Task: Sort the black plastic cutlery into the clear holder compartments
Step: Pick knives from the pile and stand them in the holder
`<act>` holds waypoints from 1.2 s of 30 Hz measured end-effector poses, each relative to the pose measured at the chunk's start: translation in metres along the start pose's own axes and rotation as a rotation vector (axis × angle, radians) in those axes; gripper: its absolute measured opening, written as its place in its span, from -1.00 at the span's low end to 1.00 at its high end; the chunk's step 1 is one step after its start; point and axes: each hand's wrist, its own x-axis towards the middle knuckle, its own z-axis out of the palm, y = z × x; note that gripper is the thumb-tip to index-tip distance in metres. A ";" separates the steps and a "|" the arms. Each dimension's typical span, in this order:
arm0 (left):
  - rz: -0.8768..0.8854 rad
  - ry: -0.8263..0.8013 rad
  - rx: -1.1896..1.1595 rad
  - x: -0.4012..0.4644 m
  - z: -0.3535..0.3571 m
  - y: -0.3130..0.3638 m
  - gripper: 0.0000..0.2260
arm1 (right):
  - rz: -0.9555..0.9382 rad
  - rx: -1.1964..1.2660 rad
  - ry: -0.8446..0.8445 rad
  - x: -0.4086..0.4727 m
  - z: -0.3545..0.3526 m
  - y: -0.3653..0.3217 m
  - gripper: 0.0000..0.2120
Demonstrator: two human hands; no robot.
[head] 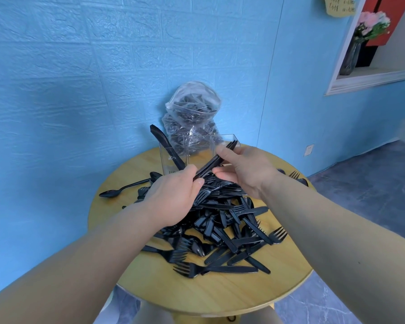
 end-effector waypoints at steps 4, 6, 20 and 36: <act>0.048 0.001 0.055 0.000 0.000 -0.002 -0.75 | -0.040 0.002 0.027 0.003 0.003 0.003 -0.93; 0.030 0.010 0.090 0.002 -0.001 -0.006 -0.74 | -0.063 -0.001 0.061 0.004 0.004 0.004 -0.96; -0.020 0.117 0.078 0.006 -0.009 -0.014 -0.63 | -0.061 0.142 0.122 0.010 0.016 -0.001 -0.92; 0.030 0.194 -0.097 0.041 -0.025 -0.060 -0.58 | -0.273 0.159 0.219 0.065 0.053 -0.007 -0.89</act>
